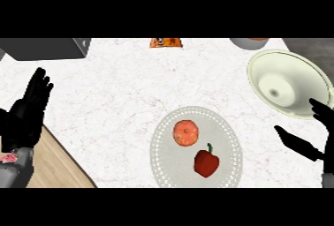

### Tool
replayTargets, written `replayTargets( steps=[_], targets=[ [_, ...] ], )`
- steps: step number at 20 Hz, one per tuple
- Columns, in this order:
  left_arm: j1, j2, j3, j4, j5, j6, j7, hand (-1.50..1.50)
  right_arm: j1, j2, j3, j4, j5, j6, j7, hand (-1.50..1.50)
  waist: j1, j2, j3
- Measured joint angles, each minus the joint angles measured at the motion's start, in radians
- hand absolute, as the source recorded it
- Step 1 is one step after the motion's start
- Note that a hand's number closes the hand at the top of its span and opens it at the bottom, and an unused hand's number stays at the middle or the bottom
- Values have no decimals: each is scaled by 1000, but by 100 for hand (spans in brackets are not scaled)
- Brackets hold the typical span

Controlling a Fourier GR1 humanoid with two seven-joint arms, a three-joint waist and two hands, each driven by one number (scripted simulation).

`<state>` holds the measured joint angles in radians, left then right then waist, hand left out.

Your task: Pick the squash from the placemat and place it in the bowl

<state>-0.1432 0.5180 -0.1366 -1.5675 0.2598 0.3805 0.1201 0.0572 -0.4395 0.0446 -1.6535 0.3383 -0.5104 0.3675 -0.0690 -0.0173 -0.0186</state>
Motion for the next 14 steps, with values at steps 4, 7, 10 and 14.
replayTargets(
  steps=[4, 7, 10, 14],
  targets=[
    [15, 12, -1, 6, -6, -8, -2, 0, 79, 93, 97, -51, 192, -128, 93, -150, 9, 1, 1],
    [26, 17, -1, 8, -8, -16, -7, 0, 139, 174, 163, -87, 347, -204, 178, -150, 16, 4, 3],
    [31, 18, 3, 9, -9, -19, -18, 0, 192, 249, 218, -147, 508, -228, 271, -150, 20, 5, 3],
    [36, 21, 6, 6, -6, -33, -28, 0, 222, 351, 270, -230, 741, -167, 406, -150, 35, 9, 4]
  ],
)
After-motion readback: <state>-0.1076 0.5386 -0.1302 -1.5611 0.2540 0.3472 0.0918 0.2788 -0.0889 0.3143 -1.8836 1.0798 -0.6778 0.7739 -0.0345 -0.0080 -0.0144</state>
